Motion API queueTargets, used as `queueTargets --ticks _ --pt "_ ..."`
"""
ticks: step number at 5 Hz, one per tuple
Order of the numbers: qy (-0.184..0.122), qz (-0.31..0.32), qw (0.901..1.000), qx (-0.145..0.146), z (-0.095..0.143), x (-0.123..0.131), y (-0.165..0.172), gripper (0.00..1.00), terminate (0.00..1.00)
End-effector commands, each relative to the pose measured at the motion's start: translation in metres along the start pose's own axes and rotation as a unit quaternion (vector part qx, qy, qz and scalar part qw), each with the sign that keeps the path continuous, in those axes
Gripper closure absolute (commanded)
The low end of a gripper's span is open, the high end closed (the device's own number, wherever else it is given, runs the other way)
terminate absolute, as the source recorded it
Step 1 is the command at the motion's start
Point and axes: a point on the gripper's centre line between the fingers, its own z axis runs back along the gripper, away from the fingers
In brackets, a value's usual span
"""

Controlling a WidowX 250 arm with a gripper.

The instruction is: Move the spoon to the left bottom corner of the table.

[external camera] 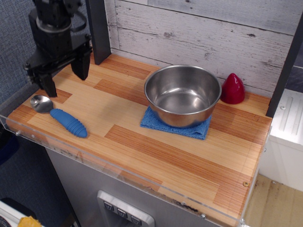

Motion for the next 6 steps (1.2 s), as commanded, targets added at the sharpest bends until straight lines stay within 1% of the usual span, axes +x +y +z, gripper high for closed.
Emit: queueTargets --ticks 1,5,6 --pt "-0.017 0.004 0.9997 -0.019 0.0151 0.0015 -0.0034 0.00 0.00" --pt "-0.017 0.004 0.9997 -0.019 0.0151 0.0015 -0.0034 0.00 0.00" --pt "-0.017 0.004 0.9997 -0.019 0.0151 0.0015 -0.0034 0.00 1.00"
